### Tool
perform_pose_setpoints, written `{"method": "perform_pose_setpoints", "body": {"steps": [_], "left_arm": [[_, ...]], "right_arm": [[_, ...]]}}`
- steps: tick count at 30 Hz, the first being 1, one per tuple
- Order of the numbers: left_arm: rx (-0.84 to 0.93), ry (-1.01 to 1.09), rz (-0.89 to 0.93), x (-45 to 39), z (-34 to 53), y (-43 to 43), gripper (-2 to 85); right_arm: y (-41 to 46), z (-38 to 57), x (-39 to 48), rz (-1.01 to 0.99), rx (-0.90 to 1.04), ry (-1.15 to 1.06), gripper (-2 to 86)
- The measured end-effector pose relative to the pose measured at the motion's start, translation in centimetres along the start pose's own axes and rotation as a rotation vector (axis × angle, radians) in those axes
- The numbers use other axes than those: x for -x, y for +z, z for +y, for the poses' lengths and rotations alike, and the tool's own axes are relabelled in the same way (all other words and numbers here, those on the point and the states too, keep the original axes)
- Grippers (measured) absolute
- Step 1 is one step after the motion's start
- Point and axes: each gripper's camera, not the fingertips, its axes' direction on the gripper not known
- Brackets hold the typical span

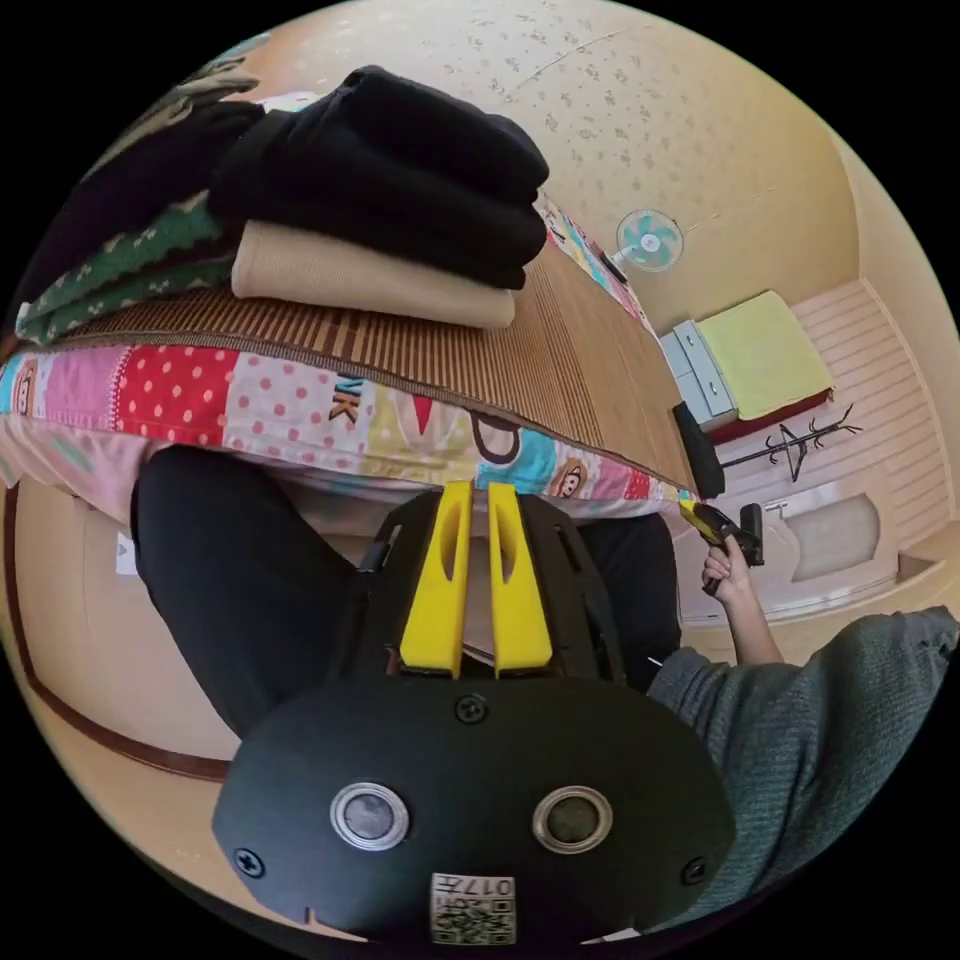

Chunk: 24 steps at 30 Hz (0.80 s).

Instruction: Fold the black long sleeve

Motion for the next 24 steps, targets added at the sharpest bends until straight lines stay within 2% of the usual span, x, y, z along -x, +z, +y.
{"method": "perform_pose_setpoints", "body": {"steps": [3, 7, 11, 15, 19, 24], "left_arm": [[-0.041, 0.146, -0.035, -4.1, -2.7, -0.7, -0.5], [-0.128, 0.338, -0.051, -11.0, -4.5, -2.3, -0.9], [-0.161, 0.44, -0.061, -15.3, -3.6, -2.6, -1.0], [-0.106, 0.396, -0.074, -15.7, -2.7, -1.2, -1.0], [-0.063, 0.262, -0.033, -14.3, -2.5, -0.1, -1.0], [-0.031, 0.234, -0.064, -14.8, -3.1, 0.4, -0.9]], "right_arm": [[-5.8, 0.0, -0.9, 0.156, -0.194, 0.029, 1.4], [-10.4, 0.2, -3.3, 0.298, -0.314, 0.111, 3.7], [-14.7, -0.9, -6.8, 0.445, -0.418, 0.225, 7.3], [-19.1, -4.7, -9.9, 0.452, -0.532, 0.274, 8.9], [-21.6, -9.9, -12.5, 0.52, -0.545, 0.308, 10.4], [-21.0, -16.9, -16.4, 0.614, -0.365, 0.375, 9.3]]}}
